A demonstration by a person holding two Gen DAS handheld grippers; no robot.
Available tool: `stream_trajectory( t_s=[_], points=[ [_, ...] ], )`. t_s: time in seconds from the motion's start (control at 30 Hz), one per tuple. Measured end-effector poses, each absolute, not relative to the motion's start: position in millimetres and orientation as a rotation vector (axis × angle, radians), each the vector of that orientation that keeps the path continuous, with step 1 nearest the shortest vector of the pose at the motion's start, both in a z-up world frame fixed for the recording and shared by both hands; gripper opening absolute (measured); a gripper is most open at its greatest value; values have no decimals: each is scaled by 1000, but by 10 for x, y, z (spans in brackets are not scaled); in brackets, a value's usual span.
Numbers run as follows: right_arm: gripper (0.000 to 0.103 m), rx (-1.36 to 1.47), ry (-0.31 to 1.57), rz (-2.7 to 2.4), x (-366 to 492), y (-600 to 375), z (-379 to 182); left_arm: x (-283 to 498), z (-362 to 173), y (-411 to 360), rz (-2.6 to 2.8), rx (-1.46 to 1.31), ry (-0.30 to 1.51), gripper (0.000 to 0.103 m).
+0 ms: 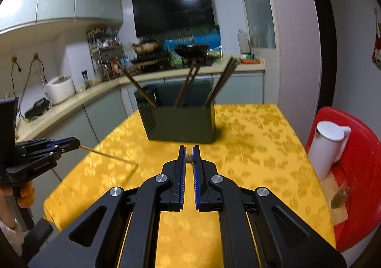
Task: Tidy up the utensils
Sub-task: 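Lift both held chopsticks and carry them over the green utensil holder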
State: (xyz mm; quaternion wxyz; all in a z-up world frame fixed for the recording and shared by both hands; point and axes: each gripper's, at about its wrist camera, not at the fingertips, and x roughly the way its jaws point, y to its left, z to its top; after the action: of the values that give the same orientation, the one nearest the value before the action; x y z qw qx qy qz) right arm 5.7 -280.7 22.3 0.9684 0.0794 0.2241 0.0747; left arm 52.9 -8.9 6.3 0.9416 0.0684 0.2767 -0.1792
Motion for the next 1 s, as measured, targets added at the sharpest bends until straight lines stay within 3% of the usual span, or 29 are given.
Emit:
stream_trajectory(
  t_s=[0.6, 1.0],
  points=[
    [7, 174, 494, 170, 760, -3051, 755, 1095, 376, -165, -411, 135, 607, 6],
    [7, 190, 478, 140, 1220, -3290, 1415, 1560, 1036, -434, -460, 139, 626, 6]
  ],
)
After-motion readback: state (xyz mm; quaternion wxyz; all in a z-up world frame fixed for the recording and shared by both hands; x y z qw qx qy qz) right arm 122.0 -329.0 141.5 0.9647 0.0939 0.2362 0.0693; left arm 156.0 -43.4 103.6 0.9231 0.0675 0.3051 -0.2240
